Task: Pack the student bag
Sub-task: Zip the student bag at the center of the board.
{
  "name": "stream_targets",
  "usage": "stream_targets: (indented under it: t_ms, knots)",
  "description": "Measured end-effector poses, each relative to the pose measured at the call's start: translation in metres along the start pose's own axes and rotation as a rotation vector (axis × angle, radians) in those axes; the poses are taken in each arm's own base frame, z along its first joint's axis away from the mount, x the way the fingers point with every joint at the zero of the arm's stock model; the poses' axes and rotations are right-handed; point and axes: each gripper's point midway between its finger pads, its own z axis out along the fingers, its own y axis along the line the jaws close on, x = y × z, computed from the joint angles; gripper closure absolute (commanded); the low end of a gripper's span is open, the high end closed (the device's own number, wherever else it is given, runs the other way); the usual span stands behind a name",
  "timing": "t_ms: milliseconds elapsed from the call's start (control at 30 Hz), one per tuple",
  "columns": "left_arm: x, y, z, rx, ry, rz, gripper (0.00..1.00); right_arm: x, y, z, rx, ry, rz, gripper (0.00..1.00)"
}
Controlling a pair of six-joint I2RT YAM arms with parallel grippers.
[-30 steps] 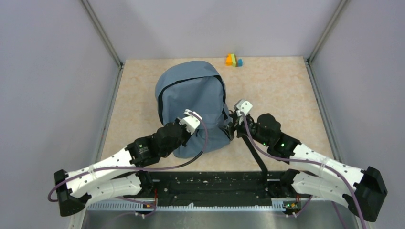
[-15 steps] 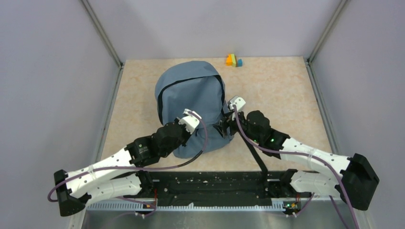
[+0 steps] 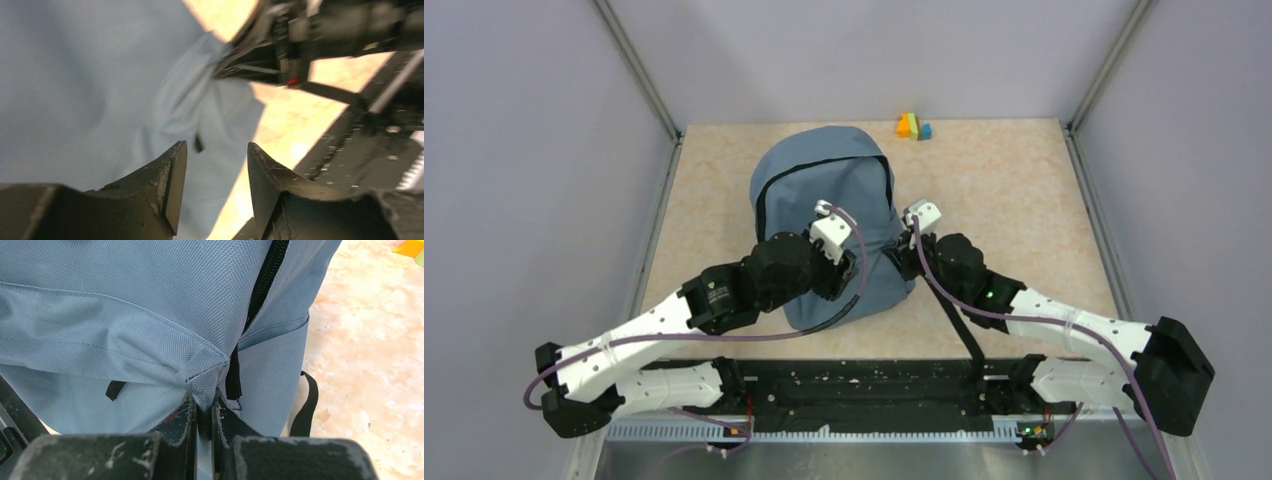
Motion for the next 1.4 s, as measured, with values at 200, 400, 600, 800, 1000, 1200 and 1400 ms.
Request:
stream_targets:
  t_ms: [200, 400, 600, 800, 1000, 1200, 1400]
  knots:
    - [-0.009, -0.069, 0.016, 0.155, 0.063, -0.096, 0.47, 0.0, 0.0, 0.0, 0.002, -0.001, 0.007, 1.0]
    - [0.038, -0.088, 0.04, 0.106, 0.22, -0.209, 0.41, 0.0, 0.0, -0.001, 0.005, -0.003, 0.016, 1.0]
    - [0.062, -0.068, 0.042, -0.048, 0.26, -0.32, 0.37, -0.001, -0.002, -0.003, 0.011, -0.007, 0.019, 1.0]
    - [0.079, -0.036, 0.047, -0.239, 0.238, -0.383, 0.46, 0.0, -0.003, -0.004, 0.016, -0.01, 0.02, 1.0]
    - [0.083, -0.009, 0.054, -0.375, 0.16, -0.397, 0.51, -0.001, -0.003, -0.004, 0.015, -0.011, 0.02, 1.0]
    - [0.089, 0.003, 0.062, -0.422, 0.113, -0.422, 0.58, -0.001, -0.003, -0.004, 0.014, -0.015, 0.021, 1.0]
    - [0.08, 0.004, 0.069, -0.414, 0.056, -0.423, 0.58, -0.001, -0.002, -0.004, 0.011, -0.018, 0.022, 1.0]
